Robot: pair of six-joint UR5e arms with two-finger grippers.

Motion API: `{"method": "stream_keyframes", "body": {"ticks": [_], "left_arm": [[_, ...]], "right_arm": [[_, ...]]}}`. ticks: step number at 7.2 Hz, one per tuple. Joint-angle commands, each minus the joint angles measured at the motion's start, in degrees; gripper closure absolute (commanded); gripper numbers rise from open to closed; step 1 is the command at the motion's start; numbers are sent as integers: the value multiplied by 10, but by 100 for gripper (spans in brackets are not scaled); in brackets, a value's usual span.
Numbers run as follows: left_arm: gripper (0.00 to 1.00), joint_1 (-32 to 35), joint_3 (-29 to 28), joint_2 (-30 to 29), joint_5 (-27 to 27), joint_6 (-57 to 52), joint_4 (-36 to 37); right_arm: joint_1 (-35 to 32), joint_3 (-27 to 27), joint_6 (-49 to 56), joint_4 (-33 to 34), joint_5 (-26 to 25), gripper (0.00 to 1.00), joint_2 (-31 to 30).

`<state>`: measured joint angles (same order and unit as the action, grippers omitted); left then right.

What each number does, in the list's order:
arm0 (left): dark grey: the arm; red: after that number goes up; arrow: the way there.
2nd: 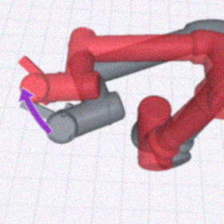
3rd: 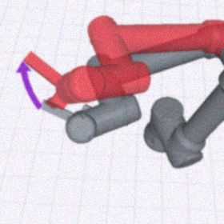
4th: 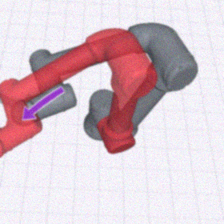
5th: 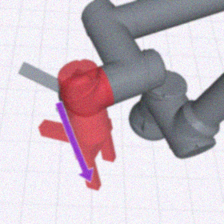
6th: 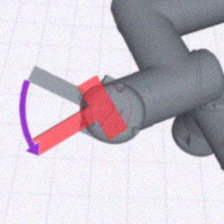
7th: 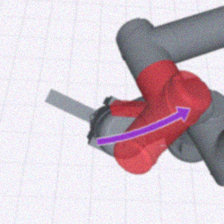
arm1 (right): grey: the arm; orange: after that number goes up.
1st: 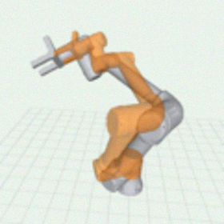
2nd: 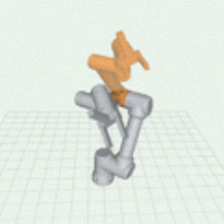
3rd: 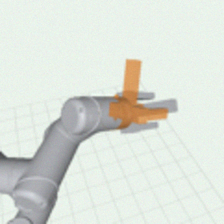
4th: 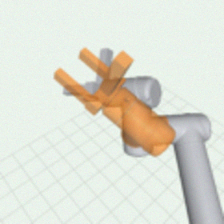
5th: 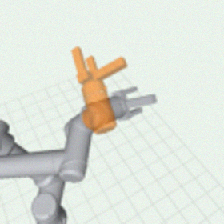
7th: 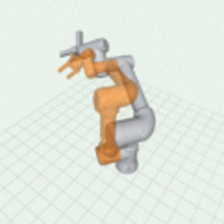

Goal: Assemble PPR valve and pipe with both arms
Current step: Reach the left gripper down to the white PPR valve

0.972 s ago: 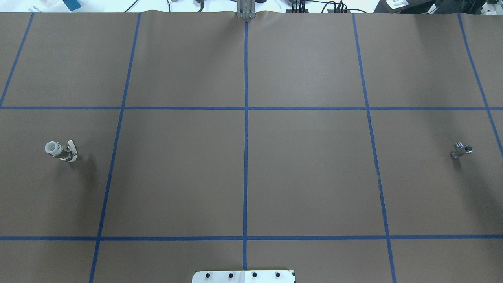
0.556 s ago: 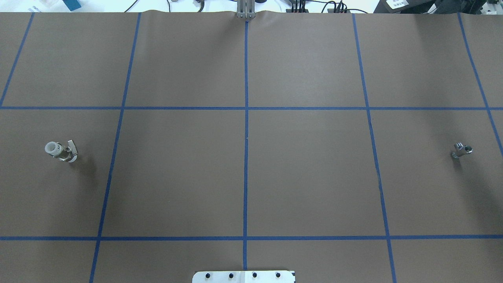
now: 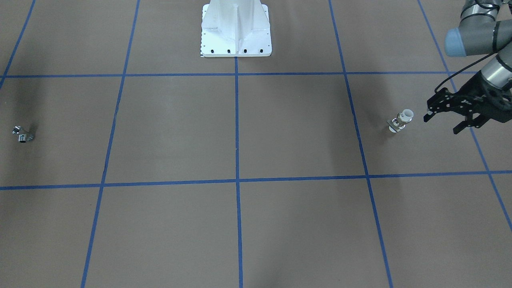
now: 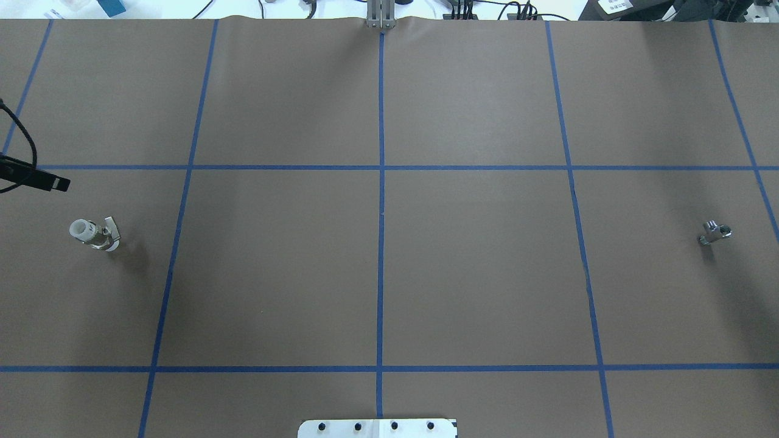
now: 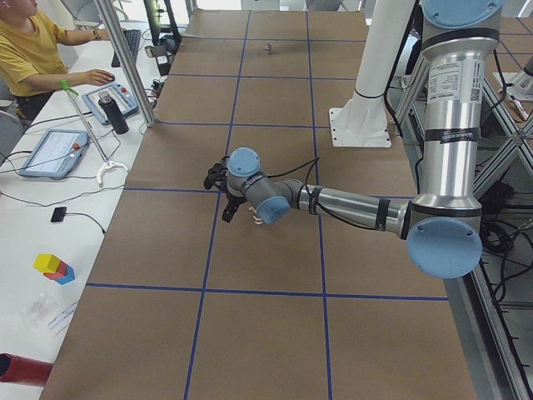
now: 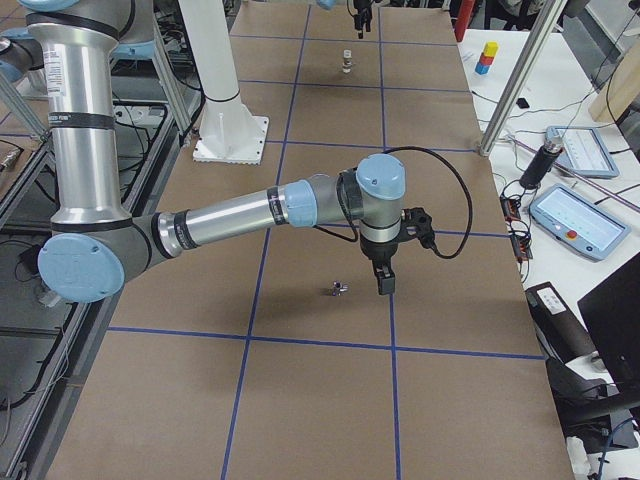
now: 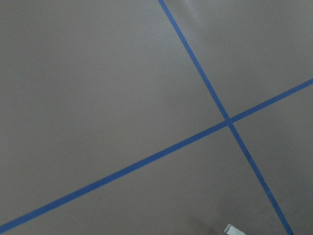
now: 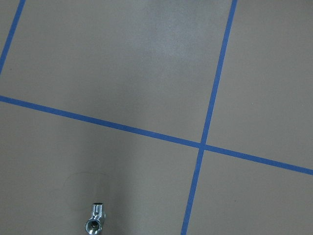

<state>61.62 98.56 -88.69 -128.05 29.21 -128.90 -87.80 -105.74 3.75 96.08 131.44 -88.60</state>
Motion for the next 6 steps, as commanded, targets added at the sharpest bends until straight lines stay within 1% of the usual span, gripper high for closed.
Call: {"method": "stream_keyframes", "body": {"ticks": [1, 3, 4, 6], "left_arm": [[0, -63, 32, 13, 39, 58, 1], [0, -94, 32, 22, 78, 65, 2], [0, -107, 30, 22, 89, 66, 3], [1, -118, 27, 31, 91, 66, 3]], "right_arm": [[0, 0, 0, 1, 0, 0, -3], [0, 1, -1, 1, 1, 0, -8], [0, 0, 0, 1, 1, 0, -10], [0, 1, -1, 1, 1, 0, -10]]}}
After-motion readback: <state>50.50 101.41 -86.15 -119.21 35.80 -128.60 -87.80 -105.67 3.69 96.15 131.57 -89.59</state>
